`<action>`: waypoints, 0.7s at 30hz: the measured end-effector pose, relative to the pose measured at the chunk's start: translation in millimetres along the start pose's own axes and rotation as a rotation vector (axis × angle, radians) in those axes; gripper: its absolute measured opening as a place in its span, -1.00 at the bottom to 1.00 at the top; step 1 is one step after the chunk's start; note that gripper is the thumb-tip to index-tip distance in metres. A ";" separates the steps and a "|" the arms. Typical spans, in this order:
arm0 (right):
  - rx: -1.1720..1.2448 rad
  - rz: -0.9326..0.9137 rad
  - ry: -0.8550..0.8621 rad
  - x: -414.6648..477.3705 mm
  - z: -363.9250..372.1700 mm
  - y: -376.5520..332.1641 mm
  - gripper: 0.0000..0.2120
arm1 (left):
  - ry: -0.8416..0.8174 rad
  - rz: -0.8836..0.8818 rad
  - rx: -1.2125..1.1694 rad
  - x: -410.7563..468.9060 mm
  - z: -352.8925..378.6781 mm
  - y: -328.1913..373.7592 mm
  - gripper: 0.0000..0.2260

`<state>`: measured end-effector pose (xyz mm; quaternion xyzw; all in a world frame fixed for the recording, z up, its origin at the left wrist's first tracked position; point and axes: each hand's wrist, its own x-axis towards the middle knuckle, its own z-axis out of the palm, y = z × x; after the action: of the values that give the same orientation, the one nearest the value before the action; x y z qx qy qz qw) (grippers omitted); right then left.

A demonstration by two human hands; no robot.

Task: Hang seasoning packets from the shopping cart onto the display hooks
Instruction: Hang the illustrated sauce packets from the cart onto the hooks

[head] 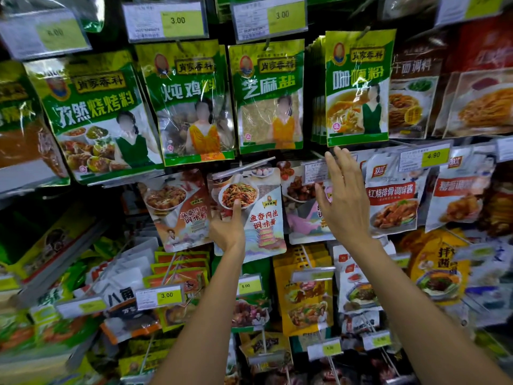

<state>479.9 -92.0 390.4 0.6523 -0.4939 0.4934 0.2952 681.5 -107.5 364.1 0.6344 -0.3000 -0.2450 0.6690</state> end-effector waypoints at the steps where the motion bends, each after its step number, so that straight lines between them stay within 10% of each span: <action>1: 0.007 0.003 0.003 -1.2 -0.7 -0.5 -0.50 | -0.021 0.018 -0.003 -2.4 -3.1 -3.0 -0.47; 9: 0.083 0.078 -0.030 -34.7 -21.7 2.1 -0.54 | -0.018 0.251 0.161 -31.8 -36.3 -31.0 -0.62; 17: 0.139 0.400 -0.317 -141.1 -74.1 56.1 -0.63 | 0.127 0.884 0.410 -120.9 -16.5 -76.4 -0.65; 21: 0.102 0.547 -0.386 -191.3 -115.7 102.9 -0.63 | -0.252 0.880 0.336 -195.1 33.8 -104.2 -0.73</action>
<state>338.1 41.7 240.1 0.5910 -0.6721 0.4458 0.0195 526.4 -0.9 243.2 0.5120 -0.6539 0.0381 0.5558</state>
